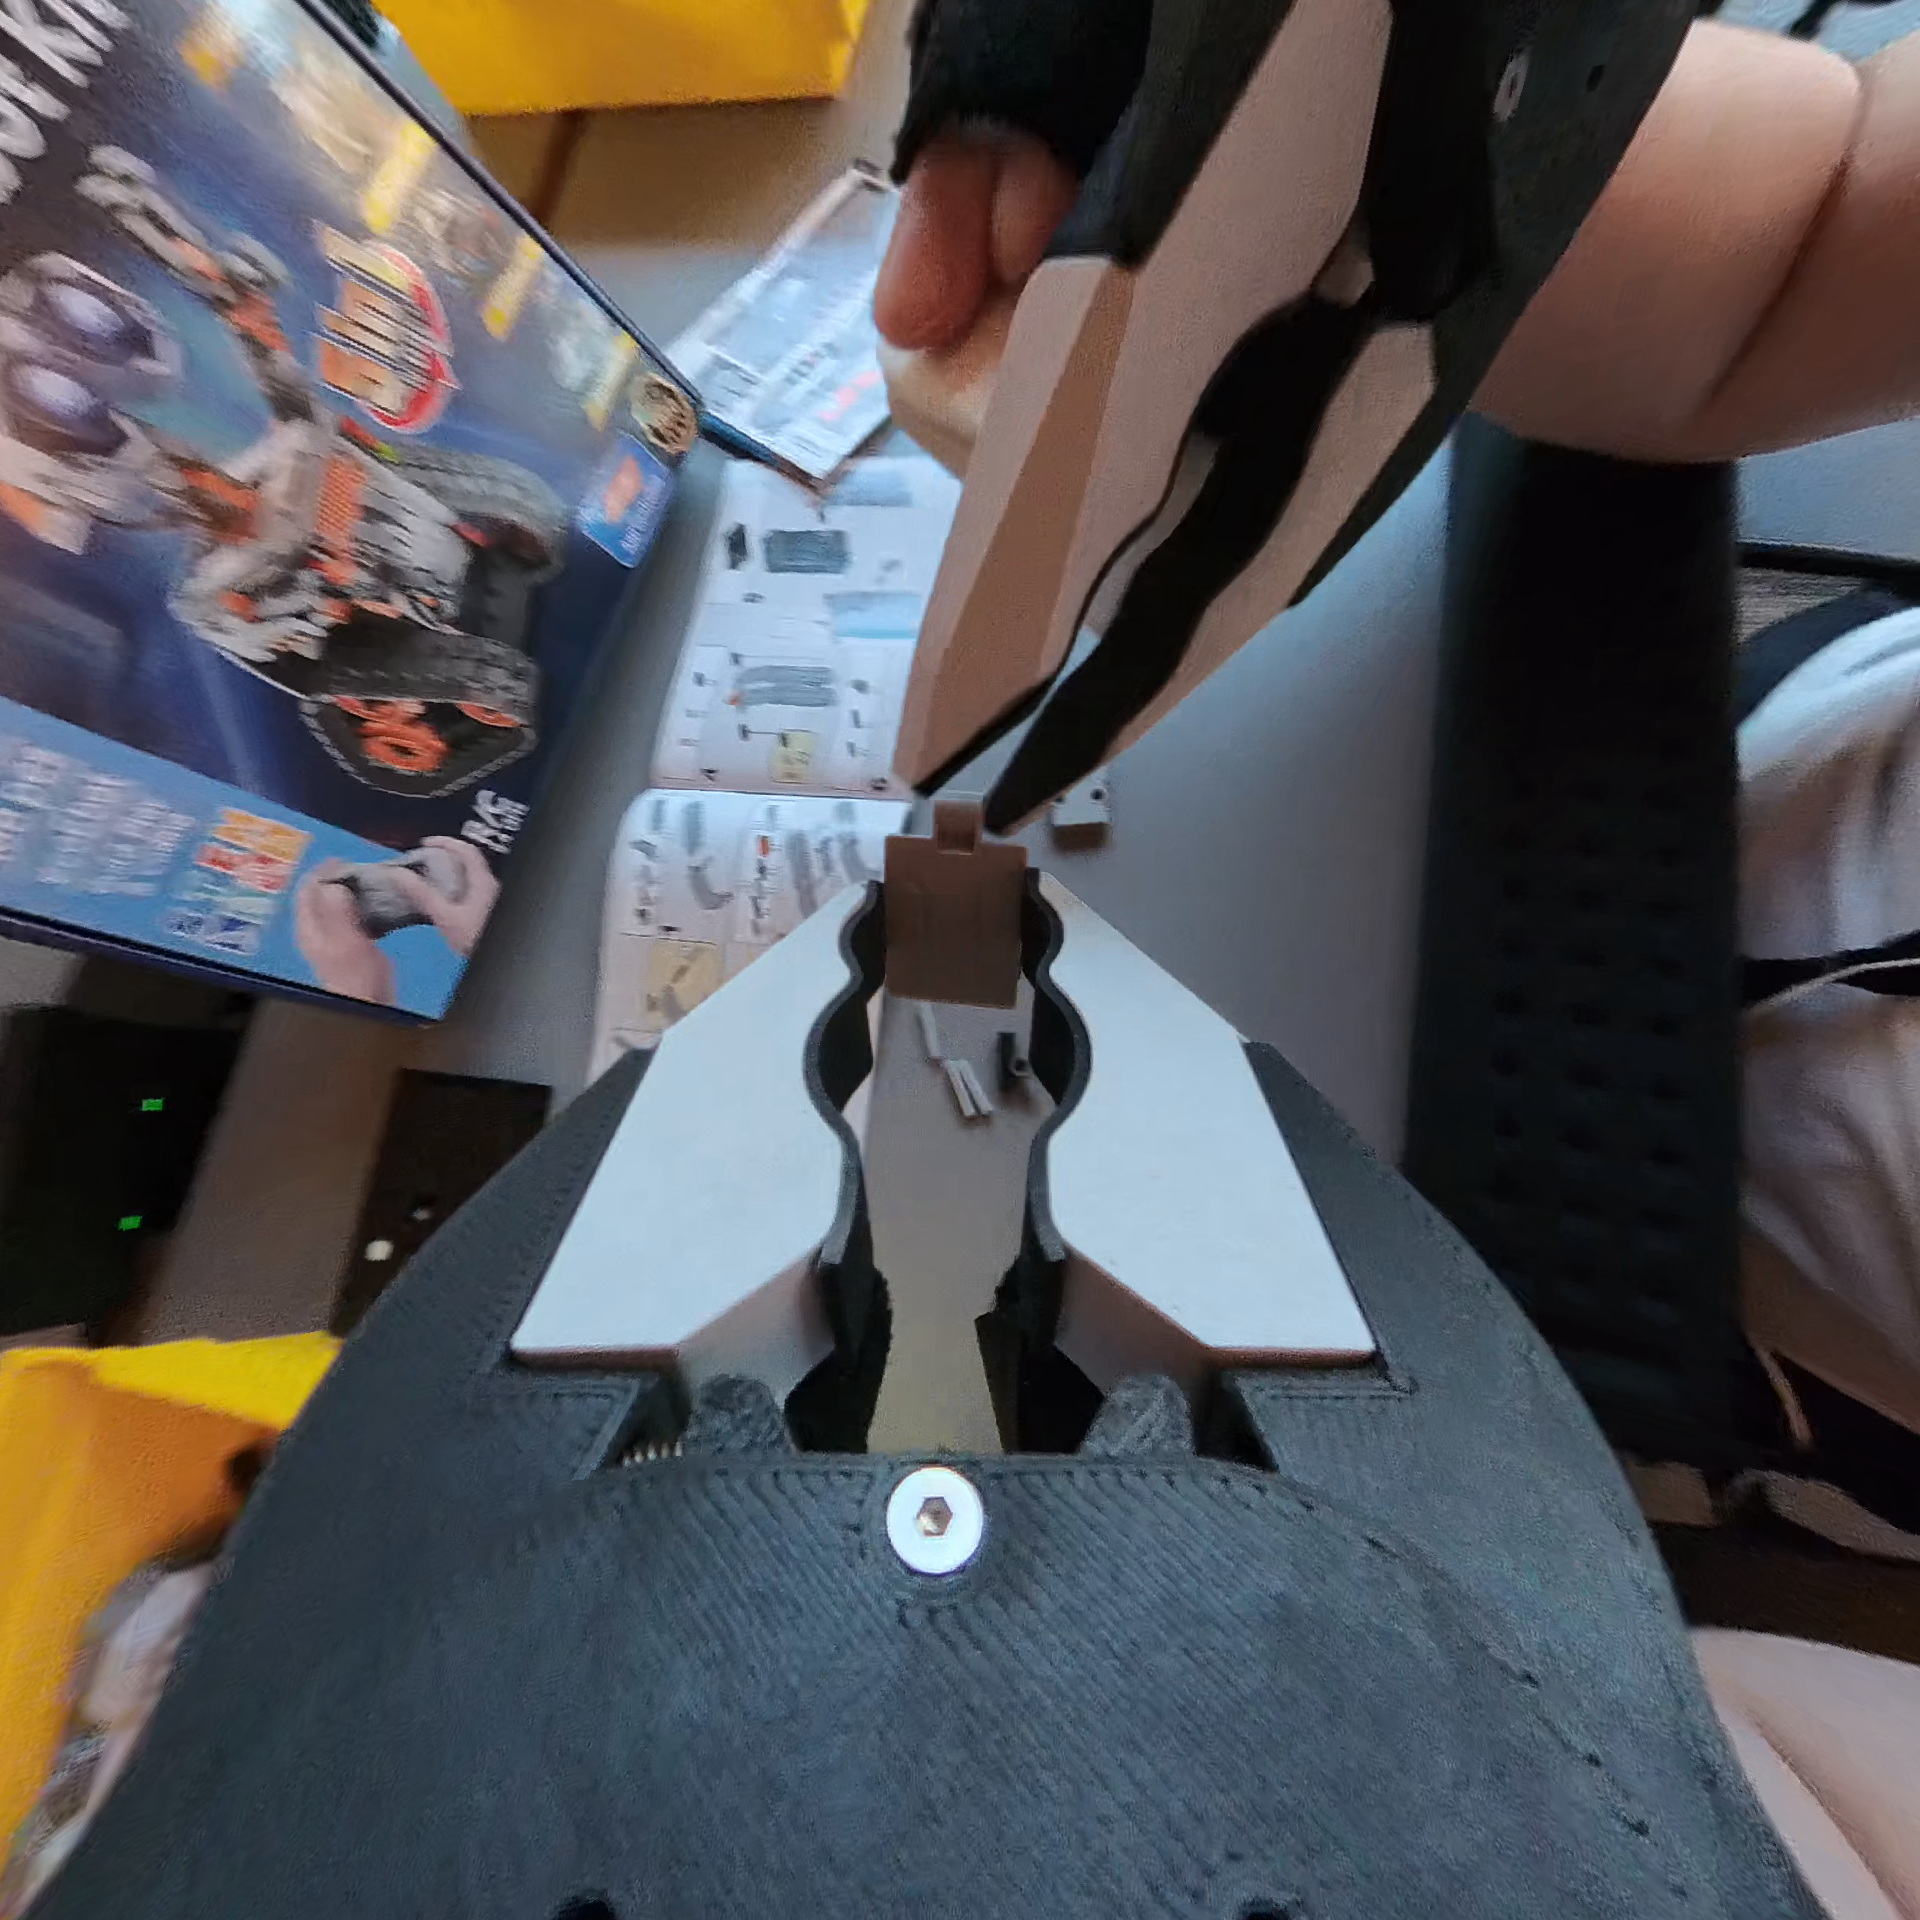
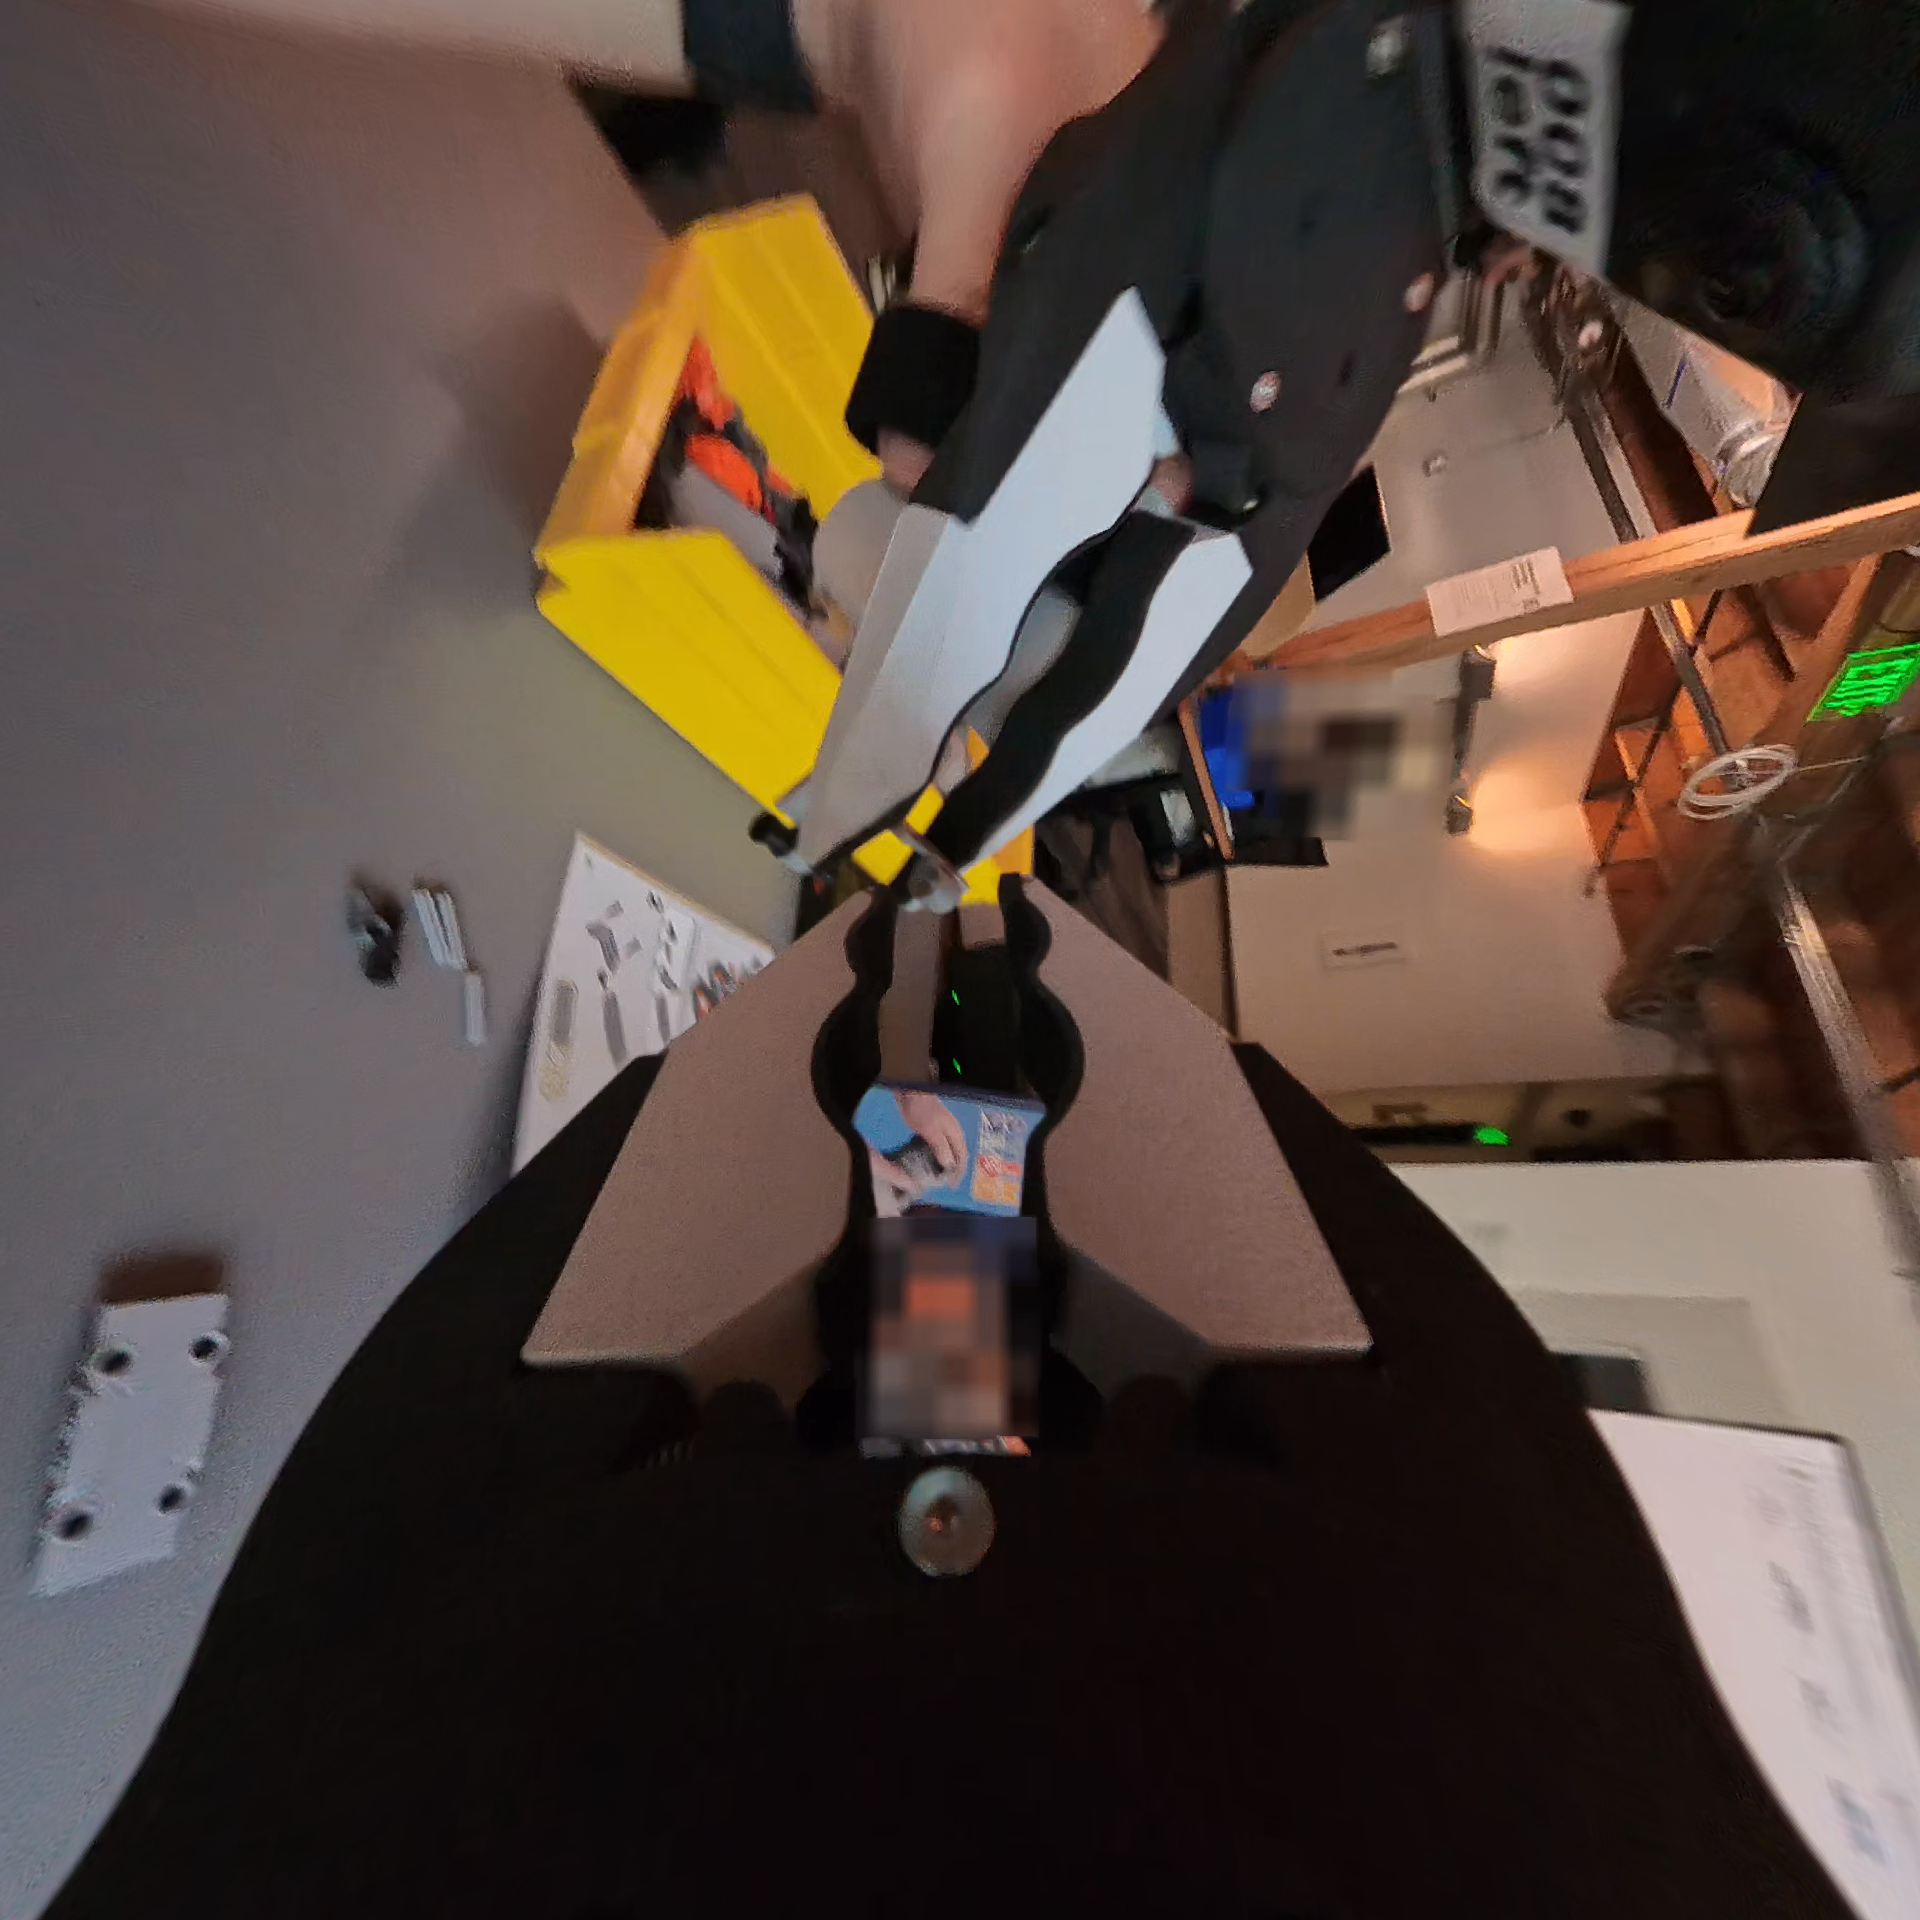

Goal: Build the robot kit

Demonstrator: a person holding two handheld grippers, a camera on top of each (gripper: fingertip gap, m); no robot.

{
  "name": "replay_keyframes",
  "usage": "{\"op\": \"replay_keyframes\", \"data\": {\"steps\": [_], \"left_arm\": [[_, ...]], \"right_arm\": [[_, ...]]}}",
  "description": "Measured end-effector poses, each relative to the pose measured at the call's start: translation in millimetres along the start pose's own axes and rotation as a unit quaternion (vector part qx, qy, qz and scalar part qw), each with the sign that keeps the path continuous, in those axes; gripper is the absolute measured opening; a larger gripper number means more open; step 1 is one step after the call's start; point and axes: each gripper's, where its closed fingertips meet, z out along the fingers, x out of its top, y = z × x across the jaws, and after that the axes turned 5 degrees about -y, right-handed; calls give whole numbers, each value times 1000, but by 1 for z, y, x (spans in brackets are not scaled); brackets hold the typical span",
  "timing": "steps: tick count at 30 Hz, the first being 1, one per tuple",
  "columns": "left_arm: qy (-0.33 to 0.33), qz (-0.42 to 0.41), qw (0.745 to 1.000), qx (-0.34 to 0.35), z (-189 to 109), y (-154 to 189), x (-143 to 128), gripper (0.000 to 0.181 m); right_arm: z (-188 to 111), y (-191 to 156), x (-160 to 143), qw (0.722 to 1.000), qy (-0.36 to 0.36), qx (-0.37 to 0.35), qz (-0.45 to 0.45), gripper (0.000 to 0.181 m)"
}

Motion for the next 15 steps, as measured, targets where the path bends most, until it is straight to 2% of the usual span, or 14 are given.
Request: {"op": "replay_keyframes", "data": {"steps": [2,4,7,9,11,13,15], "left_arm": [[-19,-23,999,-36,7,4,-9,25],[-34,-51,997,-55,12,2,-16,25],[-46,-83,992,-84,17,1,-22,25],[-42,-97,990,-93,21,-1,-23,24],[-28,-105,991,-77,24,-10,-18,26],[-9,-101,994,-34,21,-25,-15,33],[7,-94,995,-19,13,-31,-14,35]], "right_arm": [[8,-7,-6,998,-28,-10,-50,20],[14,-17,0,998,-15,4,-56,20],[21,-26,-4,996,-33,13,-76,4],[23,-26,-8,996,-43,14,-77,2],[23,-23,-18,997,-53,13,-61,2],[25,-16,-38,998,-60,3,-33,2],[30,-15,-63,998,-52,9,35,2]]}}
